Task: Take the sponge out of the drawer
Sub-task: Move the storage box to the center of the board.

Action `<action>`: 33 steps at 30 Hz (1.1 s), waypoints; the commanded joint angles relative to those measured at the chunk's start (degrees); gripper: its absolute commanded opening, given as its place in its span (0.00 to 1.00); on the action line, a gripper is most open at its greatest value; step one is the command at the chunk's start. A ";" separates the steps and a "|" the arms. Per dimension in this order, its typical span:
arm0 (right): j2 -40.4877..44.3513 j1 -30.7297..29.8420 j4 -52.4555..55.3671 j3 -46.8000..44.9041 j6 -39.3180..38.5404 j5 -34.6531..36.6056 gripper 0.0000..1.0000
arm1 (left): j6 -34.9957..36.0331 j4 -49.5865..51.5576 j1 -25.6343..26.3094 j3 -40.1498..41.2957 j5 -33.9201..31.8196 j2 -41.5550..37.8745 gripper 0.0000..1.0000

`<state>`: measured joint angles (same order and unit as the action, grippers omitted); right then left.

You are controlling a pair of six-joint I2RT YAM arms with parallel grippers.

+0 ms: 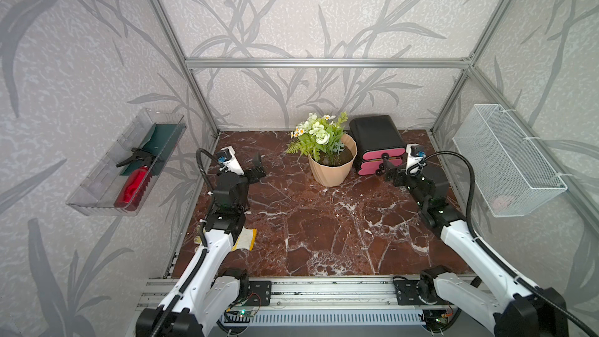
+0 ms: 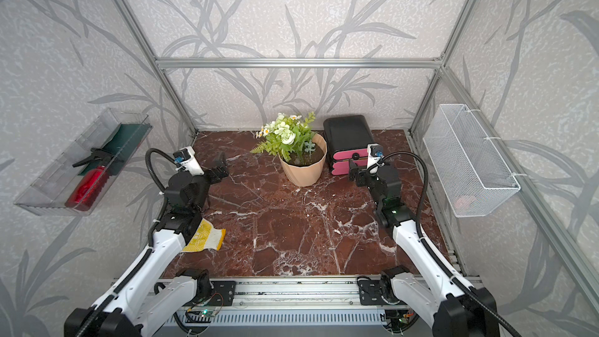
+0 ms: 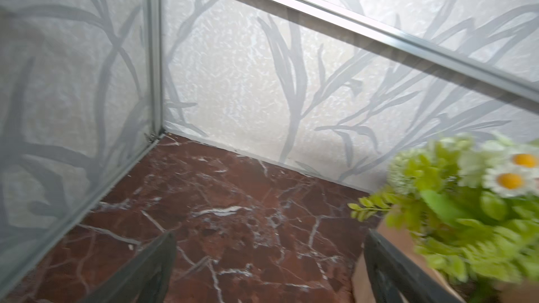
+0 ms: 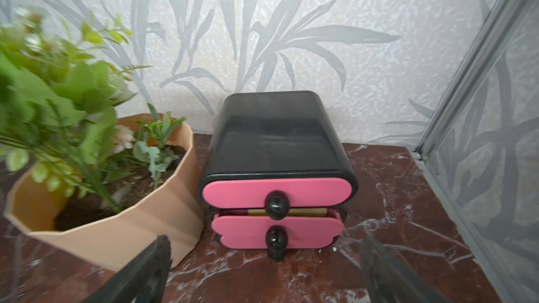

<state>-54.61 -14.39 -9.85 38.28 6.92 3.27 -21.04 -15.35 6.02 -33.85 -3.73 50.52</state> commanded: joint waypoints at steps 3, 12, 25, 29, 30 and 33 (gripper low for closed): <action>7.65 -3.25 21.78 2.73 11.16 -12.46 0.99 | -18.67 15.25 2.95 0.50 14.06 -3.80 0.99; 15.57 -15.99 23.99 -3.35 31.55 -19.70 0.99 | -36.85 11.09 20.26 2.88 13.34 -5.61 0.99; 12.56 -26.92 -0.17 -8.42 33.34 -25.77 0.99 | -40.58 -25.73 26.40 9.04 20.24 5.89 0.99; 12.42 -26.92 -4.20 -9.29 32.23 -27.10 0.99 | -36.57 -23.66 26.37 3.74 24.78 8.90 0.99; 12.25 -26.92 -0.29 -7.77 30.81 -24.56 0.99 | -34.47 -19.81 26.33 1.54 25.33 8.95 0.99; 12.16 -26.92 7.59 -2.29 22.13 -12.36 0.99 | -26.91 -8.16 26.33 -3.06 22.20 7.21 0.99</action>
<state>-42.85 -41.06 -5.89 30.74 36.77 -17.98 -55.07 -29.63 32.21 -32.21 18.41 59.64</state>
